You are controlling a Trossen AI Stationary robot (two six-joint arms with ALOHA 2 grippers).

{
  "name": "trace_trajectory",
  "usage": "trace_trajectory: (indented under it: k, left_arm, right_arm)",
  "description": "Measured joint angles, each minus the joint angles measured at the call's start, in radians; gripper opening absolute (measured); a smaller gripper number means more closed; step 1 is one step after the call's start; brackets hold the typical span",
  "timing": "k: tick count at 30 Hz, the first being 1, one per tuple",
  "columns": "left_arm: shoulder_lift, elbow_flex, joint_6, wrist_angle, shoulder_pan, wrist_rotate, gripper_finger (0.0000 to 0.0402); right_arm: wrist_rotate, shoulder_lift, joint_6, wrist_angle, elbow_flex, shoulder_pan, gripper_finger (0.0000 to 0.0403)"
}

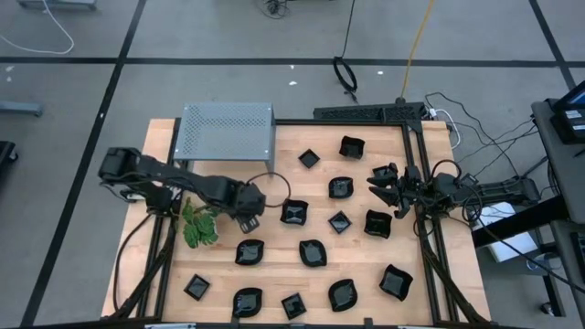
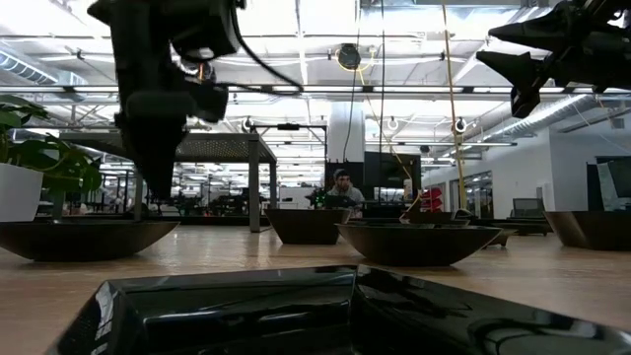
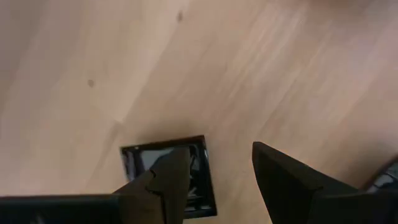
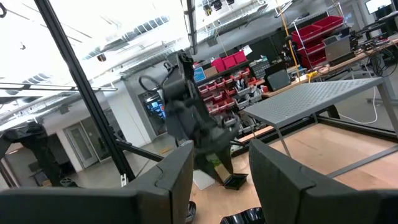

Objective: Pick & Place Mini shaped plates
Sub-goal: Put the square plate on the shelf

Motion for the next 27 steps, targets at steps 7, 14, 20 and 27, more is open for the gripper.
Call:
trace_trajectory:
  k: [7, 14, 20, 27]
  left_arm:
    - [0.086, 0.000, -0.075, -0.050, -0.021, -0.026, 0.0179]
    - [0.138, -0.001, -0.121, -0.054, -0.019, -0.081, 0.0179]
    - [0.174, 0.003, -0.148, -0.029, -0.007, -0.069, 0.0179]
    - [0.176, 0.002, -0.108, -0.032, -0.007, -0.063, 0.0173]
  right_arm:
    - [0.000, 0.000, 0.000, 0.000, 0.000, 0.000, 0.0144]
    - [0.000, 0.000, 0.000, 0.000, 0.000, 0.000, 0.0144]
    - [0.000, 0.000, 0.000, 0.000, 0.000, 0.000, 0.0144]
    - [0.000, 0.000, 0.000, 0.000, 0.000, 0.000, 0.0144]
